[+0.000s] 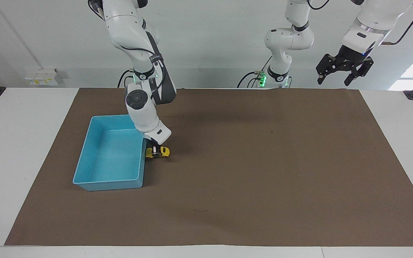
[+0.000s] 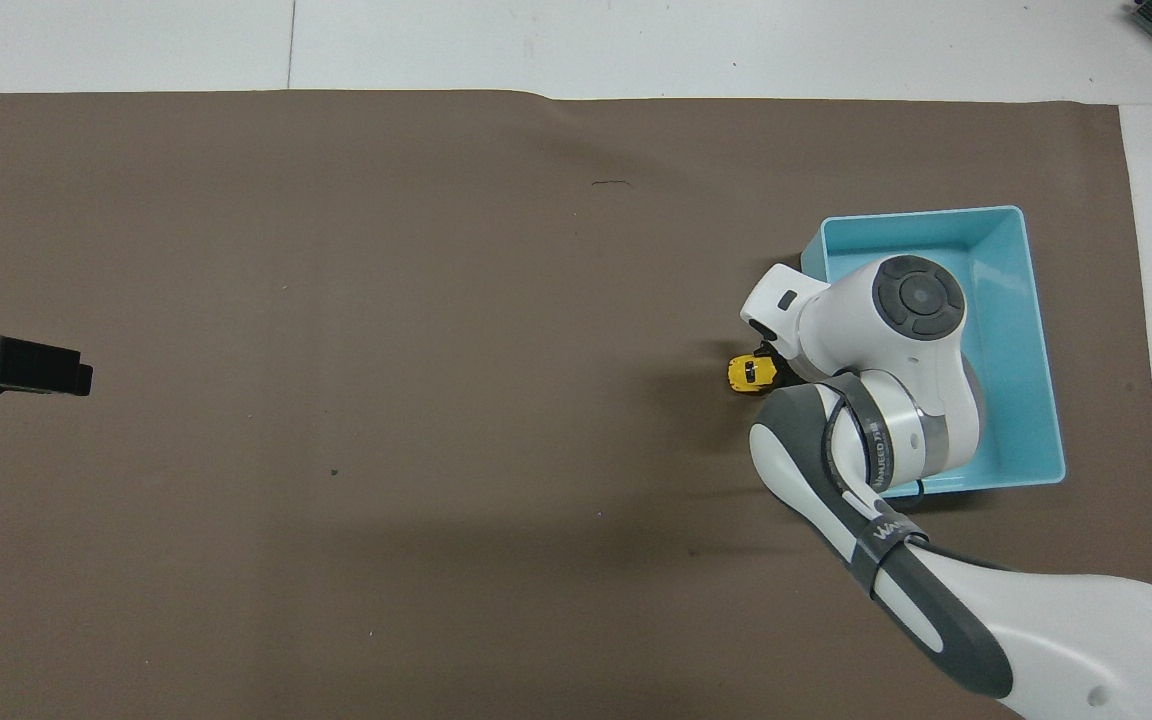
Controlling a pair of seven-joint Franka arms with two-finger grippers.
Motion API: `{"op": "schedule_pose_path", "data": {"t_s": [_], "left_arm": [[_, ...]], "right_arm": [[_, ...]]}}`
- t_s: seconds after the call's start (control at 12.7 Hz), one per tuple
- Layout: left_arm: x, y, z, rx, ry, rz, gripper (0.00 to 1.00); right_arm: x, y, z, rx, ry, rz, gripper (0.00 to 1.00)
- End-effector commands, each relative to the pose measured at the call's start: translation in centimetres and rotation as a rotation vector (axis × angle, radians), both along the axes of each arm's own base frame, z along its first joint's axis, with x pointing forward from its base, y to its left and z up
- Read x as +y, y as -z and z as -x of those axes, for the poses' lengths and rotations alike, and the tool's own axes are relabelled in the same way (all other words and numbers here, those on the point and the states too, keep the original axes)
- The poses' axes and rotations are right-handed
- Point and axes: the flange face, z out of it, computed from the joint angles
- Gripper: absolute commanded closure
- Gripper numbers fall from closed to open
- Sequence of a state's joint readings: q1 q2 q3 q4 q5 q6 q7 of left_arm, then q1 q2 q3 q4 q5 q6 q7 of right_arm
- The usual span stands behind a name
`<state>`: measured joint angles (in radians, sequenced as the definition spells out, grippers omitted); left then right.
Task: Wind up and store yellow beetle car
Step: 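Grasp the yellow car beside the box with the right gripper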
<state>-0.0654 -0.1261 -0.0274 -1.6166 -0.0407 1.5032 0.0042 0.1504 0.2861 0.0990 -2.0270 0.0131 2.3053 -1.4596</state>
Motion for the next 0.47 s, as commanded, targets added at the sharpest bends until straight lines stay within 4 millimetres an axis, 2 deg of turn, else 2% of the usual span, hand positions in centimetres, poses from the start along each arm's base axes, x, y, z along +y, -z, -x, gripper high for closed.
{"op": "schedule_pose_path", "data": {"t_s": [0.0,0.24,0.39], "left_arm": [[0.3,-0.4,0.1,0.008,0.003,0.005,0.0],[0.3,-0.4,0.1,0.008,0.003,0.005,0.0],[0.3,-0.4,0.1,0.008,0.003,0.005,0.0]], "right_arm": [[0.6,-0.9,-0.5,-0.027,0.041,-0.001,0.9],[2.5,-1.5,-0.9,-0.041,0.08,-0.008,0.91],[2.6,-2.1,-1.3,-0.052,0.089,-0.015,0.91]]}}
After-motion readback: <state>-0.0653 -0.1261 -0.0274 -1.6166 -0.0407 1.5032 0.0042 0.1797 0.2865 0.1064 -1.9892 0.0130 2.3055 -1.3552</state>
